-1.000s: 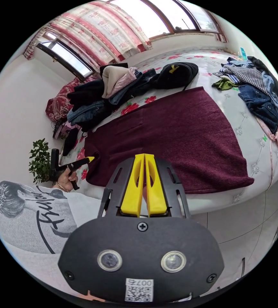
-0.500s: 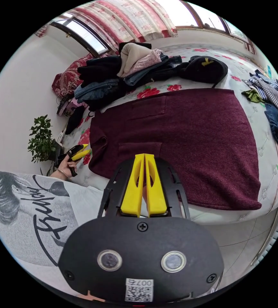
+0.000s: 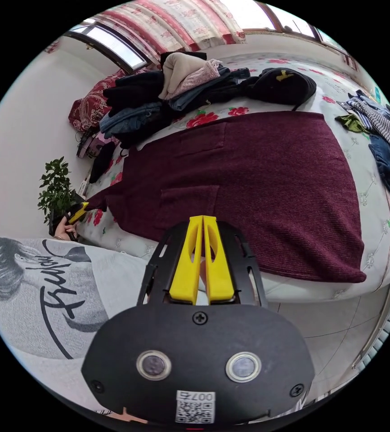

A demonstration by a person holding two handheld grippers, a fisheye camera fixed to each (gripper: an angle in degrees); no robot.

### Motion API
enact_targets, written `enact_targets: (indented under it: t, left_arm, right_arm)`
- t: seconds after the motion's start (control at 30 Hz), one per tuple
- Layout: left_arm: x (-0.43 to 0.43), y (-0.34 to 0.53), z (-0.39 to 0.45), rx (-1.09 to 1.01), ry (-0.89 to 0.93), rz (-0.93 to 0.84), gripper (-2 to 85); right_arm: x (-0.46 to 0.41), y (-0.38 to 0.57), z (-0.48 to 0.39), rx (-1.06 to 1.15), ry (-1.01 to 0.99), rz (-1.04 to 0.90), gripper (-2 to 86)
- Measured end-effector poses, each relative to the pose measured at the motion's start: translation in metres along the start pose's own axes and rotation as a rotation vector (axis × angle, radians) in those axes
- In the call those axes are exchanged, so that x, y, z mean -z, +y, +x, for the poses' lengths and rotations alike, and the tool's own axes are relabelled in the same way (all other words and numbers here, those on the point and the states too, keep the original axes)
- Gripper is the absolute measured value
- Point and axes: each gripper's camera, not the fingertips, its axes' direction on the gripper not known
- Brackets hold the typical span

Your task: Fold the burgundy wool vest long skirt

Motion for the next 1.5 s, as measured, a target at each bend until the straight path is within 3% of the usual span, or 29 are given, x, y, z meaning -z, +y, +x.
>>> enact_targets:
  t: [0.1,0.2,0.4,0.57,0.7,0.77,0.87,0.93,1.03,1.13,1.2,1.37,1.5]
  left_arm:
    - [0.033,-0.001,-0.023,-0.002,-0.147,0.023,5.9]
    - [0.043,0.014,-0.064,0.124,-0.15,0.071,9.2]
    - [0.003,0.055,-0.146,0.412,0.082,0.124,11.0]
    - [-0.027,0.04,-0.181,0.528,0.157,0.197,12.8]
    - [-0.053,0.022,-0.193,0.632,0.229,0.252,1.3]
    - [-0.052,0.009,-0.163,0.509,0.259,0.306,0.3]
    - [-0.054,-0.017,-0.047,0.057,0.234,0.271,0.5]
    - [-0.085,-0.004,0.066,-0.34,0.252,0.126,2.4]
    - [-0.169,0.046,0.153,-0.634,0.191,-0.157,5.5]
    - [-0.245,0.086,0.162,-0.634,0.127,-0.331,7.7]
    - [-0.258,0.092,0.155,-0.584,0.164,-0.344,8.1]
    - [-0.235,0.054,0.129,-0.513,0.094,-0.174,6.8]
    - [-0.235,-0.029,0.051,-0.173,0.132,-0.024,8.8]
  right_arm:
    - [-0.01,-0.008,-0.003,0.012,-0.03,-0.009,-0.3]
    - [-0.015,-0.017,-0.013,0.05,-0.039,-0.003,-0.3]
    - [-0.023,-0.021,-0.015,0.058,-0.028,-0.024,-0.3]
    - [-0.027,-0.019,-0.006,0.016,-0.04,-0.034,-0.3]
    - [-0.025,-0.023,-0.004,0.0,-0.036,-0.018,-0.3]
    - [-0.025,-0.026,-0.004,-0.004,-0.026,-0.017,-0.3]
    - [-0.024,-0.029,-0.005,-0.012,-0.009,-0.003,-0.3]
    - [-0.027,-0.033,-0.006,-0.023,-0.009,-0.005,-0.3]
    - [-0.037,-0.04,-0.006,-0.04,-0.024,-0.024,-0.3]
    - [-0.045,-0.05,-0.013,-0.034,-0.045,-0.038,-0.3]
    - [-0.047,-0.056,-0.02,-0.007,-0.025,-0.053,-0.3]
    - [-0.055,-0.07,-0.027,0.03,0.041,-0.1,-0.3]
    - [-0.066,-0.085,-0.024,-0.01,-0.028,-0.116,-0.3]
